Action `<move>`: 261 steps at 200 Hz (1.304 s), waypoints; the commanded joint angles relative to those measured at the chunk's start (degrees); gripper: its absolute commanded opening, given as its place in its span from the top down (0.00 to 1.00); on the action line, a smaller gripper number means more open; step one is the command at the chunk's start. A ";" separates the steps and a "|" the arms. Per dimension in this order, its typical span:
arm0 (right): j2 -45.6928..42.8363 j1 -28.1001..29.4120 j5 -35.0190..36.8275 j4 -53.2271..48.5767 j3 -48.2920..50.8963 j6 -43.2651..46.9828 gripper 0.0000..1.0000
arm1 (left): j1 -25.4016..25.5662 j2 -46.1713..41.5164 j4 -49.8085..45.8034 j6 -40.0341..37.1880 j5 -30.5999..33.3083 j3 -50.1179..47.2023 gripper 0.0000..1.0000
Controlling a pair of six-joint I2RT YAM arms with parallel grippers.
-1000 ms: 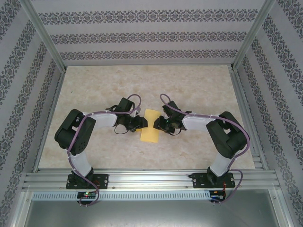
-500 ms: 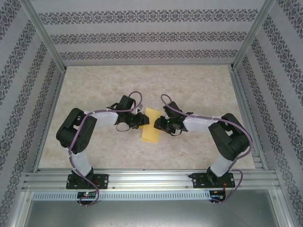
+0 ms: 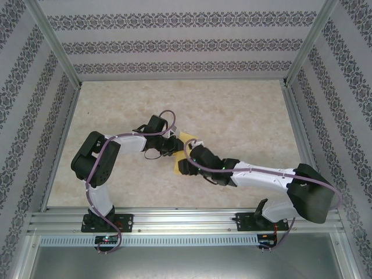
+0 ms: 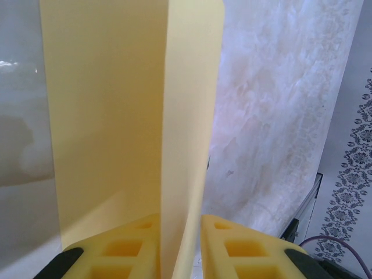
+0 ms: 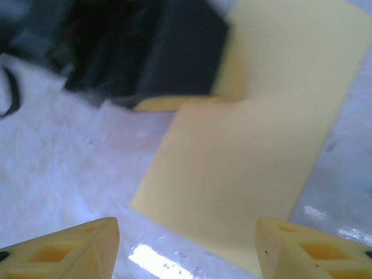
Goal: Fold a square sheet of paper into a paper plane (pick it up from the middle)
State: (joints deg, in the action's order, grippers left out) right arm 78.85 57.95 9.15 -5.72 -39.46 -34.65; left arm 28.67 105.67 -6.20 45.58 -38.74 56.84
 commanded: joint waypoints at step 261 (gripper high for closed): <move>16.63 12.60 30.91 -10.17 -13.39 11.96 0.92 | 0.51 -0.68 -2.20 -0.24 -0.15 1.88 0.76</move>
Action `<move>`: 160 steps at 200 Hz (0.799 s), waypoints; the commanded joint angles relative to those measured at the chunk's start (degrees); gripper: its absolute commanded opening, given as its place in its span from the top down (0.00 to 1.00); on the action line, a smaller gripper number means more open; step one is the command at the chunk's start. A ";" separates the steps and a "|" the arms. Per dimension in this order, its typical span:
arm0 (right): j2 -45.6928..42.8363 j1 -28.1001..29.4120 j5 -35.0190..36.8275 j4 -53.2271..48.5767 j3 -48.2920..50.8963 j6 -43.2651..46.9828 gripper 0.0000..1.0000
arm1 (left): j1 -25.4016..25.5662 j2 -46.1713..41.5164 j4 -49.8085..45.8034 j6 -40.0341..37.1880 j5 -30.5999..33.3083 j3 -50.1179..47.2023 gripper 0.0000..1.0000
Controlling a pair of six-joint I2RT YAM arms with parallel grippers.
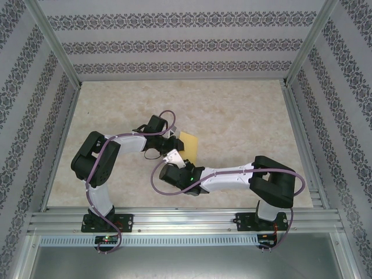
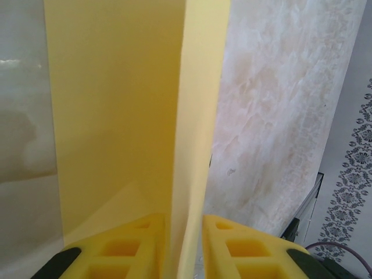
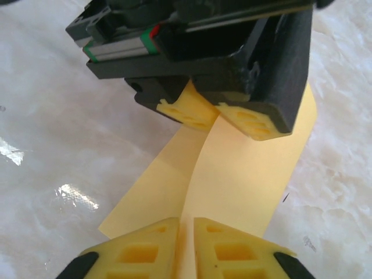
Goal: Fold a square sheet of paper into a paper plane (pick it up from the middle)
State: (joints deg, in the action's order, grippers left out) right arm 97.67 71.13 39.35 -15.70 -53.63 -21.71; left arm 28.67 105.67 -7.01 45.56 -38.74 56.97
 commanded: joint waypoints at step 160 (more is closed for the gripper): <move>-10.89 -24.83 -52.27 16.80 10.87 -4.74 1.00 | 1.04 -16.16 -12.83 -2.79 18.01 -3.87 0.53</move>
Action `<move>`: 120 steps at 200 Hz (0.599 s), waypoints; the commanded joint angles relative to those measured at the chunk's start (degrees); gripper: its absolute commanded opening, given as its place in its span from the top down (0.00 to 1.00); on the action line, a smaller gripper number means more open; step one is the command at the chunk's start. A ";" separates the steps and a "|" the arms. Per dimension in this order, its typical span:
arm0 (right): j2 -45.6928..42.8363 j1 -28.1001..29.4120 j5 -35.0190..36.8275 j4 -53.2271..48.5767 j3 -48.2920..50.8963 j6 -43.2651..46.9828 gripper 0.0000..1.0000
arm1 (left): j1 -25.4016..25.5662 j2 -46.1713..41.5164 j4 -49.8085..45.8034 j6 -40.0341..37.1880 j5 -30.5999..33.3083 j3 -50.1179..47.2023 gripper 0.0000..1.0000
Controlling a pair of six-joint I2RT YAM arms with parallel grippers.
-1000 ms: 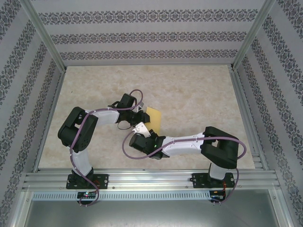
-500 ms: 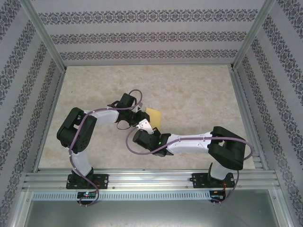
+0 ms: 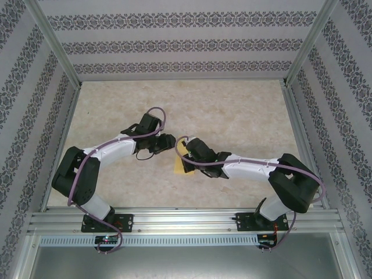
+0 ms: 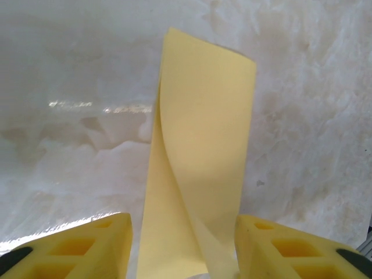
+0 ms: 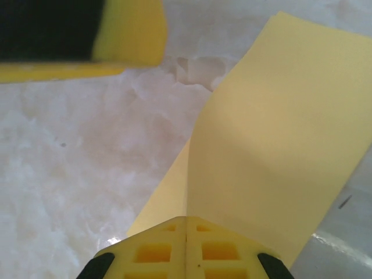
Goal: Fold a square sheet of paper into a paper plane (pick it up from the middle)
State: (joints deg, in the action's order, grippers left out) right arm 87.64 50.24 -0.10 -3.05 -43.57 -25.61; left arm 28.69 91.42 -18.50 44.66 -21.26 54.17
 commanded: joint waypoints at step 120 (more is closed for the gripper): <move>4.44 -16.60 -29.10 2.36 1.97 3.85 1.00 | 6.26 0.85 1.64 -3.64 -4.36 -1.37 0.61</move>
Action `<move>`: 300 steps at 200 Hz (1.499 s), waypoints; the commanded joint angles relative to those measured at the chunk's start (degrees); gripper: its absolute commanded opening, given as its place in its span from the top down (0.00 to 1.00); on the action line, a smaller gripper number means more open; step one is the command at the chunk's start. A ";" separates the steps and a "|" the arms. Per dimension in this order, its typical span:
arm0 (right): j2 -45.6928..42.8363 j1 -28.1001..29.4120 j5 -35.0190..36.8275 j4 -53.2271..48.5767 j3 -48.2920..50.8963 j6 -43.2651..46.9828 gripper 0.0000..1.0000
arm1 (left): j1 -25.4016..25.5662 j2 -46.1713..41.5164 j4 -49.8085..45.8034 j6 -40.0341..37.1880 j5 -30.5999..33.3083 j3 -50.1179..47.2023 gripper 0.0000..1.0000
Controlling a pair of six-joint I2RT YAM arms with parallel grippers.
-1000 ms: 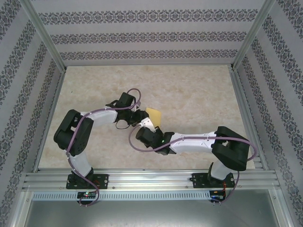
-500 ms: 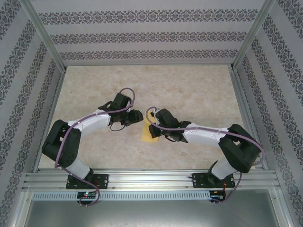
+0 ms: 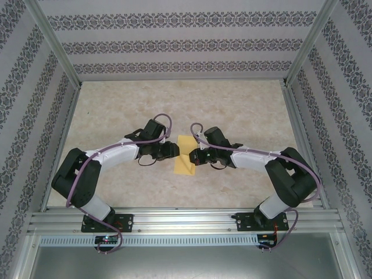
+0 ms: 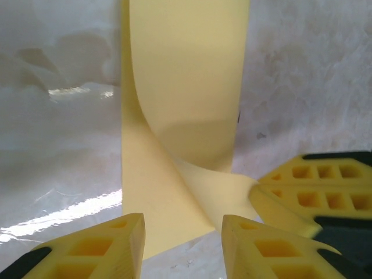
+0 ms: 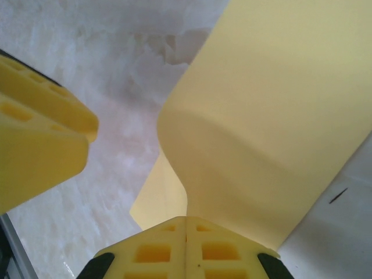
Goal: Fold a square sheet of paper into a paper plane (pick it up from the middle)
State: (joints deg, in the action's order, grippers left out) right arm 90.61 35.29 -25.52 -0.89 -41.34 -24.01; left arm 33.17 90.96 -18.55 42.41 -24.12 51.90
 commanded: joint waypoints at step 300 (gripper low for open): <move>11.52 -6.23 -7.16 -10.64 -11.25 12.52 0.95 | 4.81 5.43 3.25 0.13 0.12 3.04 0.67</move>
State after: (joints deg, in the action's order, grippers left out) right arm 102.06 29.47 -31.83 -12.45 -52.77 -12.05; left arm 36.93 95.96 -16.32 42.33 -24.73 53.30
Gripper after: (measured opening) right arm 0.051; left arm 0.336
